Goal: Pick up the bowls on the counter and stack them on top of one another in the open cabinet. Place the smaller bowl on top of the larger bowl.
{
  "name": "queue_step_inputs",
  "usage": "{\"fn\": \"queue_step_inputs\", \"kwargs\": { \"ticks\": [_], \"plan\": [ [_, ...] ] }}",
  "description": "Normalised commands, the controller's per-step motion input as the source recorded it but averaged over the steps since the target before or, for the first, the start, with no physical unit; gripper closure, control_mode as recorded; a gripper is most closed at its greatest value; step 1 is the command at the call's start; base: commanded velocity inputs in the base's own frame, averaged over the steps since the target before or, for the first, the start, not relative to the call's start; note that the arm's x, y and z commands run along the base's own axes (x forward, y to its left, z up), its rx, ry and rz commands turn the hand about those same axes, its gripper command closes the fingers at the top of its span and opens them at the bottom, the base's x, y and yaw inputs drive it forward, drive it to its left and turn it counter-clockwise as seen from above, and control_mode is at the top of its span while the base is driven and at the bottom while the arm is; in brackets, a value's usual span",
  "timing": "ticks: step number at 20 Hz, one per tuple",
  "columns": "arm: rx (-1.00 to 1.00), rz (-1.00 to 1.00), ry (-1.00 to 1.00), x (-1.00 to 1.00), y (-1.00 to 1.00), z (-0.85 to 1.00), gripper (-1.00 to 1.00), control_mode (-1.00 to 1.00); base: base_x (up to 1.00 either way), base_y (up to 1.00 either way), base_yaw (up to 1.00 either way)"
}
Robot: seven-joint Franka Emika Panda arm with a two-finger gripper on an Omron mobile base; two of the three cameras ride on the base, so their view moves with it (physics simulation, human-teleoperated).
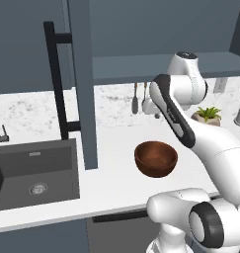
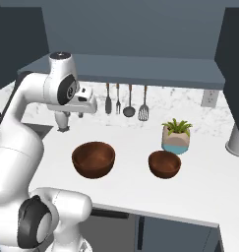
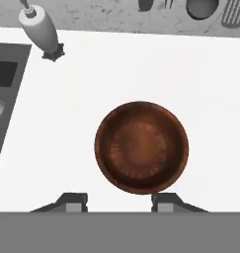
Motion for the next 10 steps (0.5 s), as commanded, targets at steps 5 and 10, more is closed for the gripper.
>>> {"fn": "queue_step_inputs", "kwargs": {
  "ticks": [5, 10],
  "plan": [
    [0.0, 0.0, 0.0, -0.35, 0.0, -0.03, -1.0, -1.0, 0.0, 0.0, 0.0],
    [0.0, 0.0, 0.08, -0.63, 0.0, -0.15, -1.0, -1.0, 0.0, 0.0, 0.0]
  ]
}}
